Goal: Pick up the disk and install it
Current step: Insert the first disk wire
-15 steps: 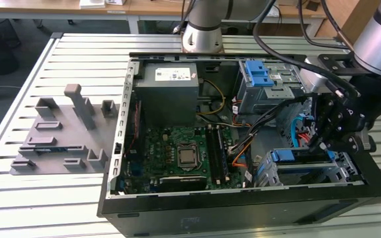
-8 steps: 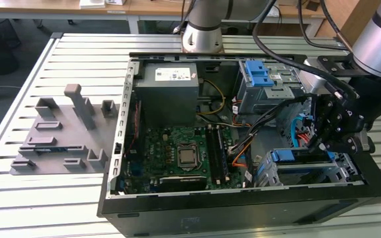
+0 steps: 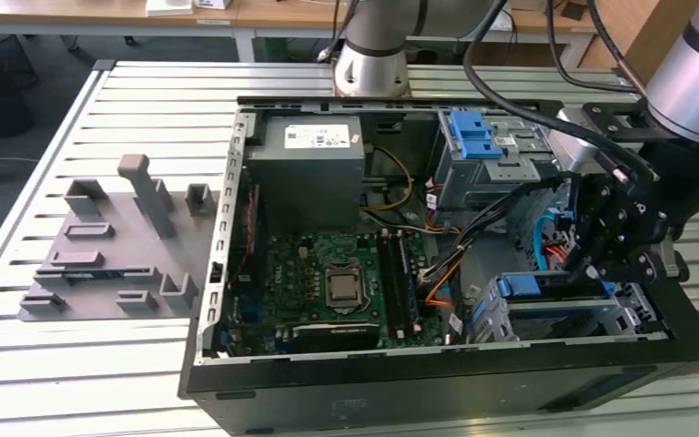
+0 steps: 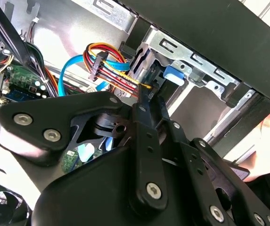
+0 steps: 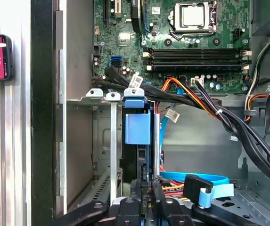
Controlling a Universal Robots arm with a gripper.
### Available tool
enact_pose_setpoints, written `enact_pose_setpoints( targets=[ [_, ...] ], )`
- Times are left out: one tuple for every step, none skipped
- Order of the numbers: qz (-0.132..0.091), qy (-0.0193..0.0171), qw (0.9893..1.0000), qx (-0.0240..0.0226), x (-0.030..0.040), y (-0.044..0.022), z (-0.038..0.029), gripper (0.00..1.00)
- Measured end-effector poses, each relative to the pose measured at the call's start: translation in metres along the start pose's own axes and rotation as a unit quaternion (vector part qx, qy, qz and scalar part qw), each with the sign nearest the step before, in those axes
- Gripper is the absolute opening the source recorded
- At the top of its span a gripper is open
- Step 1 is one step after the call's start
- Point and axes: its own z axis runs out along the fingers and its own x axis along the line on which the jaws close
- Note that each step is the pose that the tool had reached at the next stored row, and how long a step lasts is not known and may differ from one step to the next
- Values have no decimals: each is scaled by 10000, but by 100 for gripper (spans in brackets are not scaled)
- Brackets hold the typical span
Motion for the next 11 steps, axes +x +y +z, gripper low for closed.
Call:
enact_pose_setpoints(
  targets=[
    [0, -1, 10000, 0, 0, 0, -8, 24],
    [0, 0, 10000, 0, 1, 0, -19, 24],
    [0, 2, 10000, 0, 2, 0, -37, 24],
    [0, 1, 10000, 0, 4, 0, -55, 24],
    [0, 2, 10000, 0, 5, 0, -74, 24],
    [0, 2, 10000, 0, 6, 0, -93, 24],
    [0, 2, 10000, 0, 7, 0, -110, 24],
    [0, 2, 10000, 0, 8, 0, -126, 24],
    [0, 1, 10000, 0, 9, -1, -137, 24],
    [0, 0, 10000, 0, 9, -1, -140, 22],
    [0, -1, 10000, 0, 9, -1, -140, 22]
  ],
)
